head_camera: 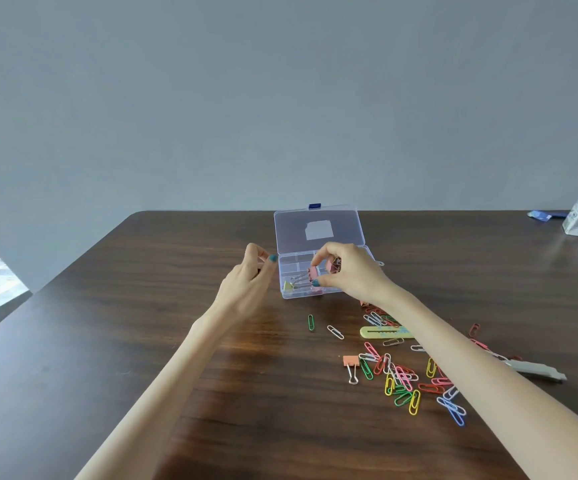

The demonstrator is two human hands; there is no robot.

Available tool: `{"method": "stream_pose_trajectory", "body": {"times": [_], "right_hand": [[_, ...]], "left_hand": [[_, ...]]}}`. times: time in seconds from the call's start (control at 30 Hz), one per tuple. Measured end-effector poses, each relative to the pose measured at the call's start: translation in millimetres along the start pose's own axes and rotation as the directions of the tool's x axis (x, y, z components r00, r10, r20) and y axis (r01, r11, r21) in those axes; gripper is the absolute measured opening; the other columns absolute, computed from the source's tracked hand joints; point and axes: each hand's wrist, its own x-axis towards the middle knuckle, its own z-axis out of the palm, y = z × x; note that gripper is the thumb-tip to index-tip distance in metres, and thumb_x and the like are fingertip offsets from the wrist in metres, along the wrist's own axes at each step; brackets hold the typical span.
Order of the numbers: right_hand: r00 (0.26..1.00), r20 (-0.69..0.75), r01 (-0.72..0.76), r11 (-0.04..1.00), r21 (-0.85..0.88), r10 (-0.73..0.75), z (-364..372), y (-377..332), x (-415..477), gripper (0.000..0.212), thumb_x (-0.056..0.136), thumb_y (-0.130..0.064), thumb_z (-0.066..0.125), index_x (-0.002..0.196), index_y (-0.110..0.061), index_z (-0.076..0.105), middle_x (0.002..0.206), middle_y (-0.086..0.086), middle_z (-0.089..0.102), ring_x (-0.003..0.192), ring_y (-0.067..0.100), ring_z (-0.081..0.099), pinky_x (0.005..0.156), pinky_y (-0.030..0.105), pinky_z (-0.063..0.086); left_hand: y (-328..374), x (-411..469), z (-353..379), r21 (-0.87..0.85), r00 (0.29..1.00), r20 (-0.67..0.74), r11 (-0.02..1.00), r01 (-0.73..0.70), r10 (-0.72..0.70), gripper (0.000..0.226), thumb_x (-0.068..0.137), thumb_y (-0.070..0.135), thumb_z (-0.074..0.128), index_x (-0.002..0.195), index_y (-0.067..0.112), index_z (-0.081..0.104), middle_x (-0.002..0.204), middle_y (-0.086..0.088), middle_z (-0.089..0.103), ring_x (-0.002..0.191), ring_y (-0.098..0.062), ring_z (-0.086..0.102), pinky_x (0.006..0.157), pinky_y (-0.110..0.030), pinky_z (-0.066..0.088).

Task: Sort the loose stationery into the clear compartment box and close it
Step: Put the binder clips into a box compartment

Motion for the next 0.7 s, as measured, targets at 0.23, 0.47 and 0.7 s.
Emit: {"method": "stream_pose_trajectory", "body": {"times": [0.23,0.47,0.7], "right_hand": [[1.0,-0.002,-0.018,0.995,-0.094,0.017,10.7,-1.3,6.4,0.02,0.078,-0.027,0.075,0.095,-0.025,0.065,0.079,-0.006,0.059,0.07,0.013,0.055,0.055,0.026,0.039],[0.999,0.026,-0.031,0.992,-0.125,0.034,11.1,-0.6,2.8,0.016,0.081,-0.036,0.072,0.094,-0.028,0.068,0.086,-0.006,0.063,0.076,0.013,0.059,0.064,0.034,0.05],[0.994,0.066,-0.091,0.995,0.027,0.089,1.7,-5.8,-3.5,0.02,0.087,-0.02,0.056,0.107,-0.021,0.056,0.083,-0.012,0.05,0.074,0.007,0.049,0.067,0.028,0.04]], "left_hand": [[1.0,4.6,-6.4,-0.315,0.987,0.11,0.938,0.146,-0.117,0.015,0.082,0.022,0.035,0.093,0.017,0.043,0.09,0.001,0.049,0.078,-0.019,0.037,0.072,-0.032,0.034],[3.2,5.7,-6.7,-0.377,0.997,0.079,0.925,0.056,-0.028,0.017,0.099,-0.001,0.035,0.109,0.003,0.047,0.102,-0.002,0.06,0.079,-0.016,0.053,0.071,-0.024,0.046],[1.8,5.5,-4.6,-0.384,0.996,-0.081,0.92,-0.074,0.046,0.016,0.094,0.012,0.058,0.106,0.002,0.058,0.096,-0.006,0.074,0.087,-0.014,0.072,0.077,-0.02,0.056]]}}
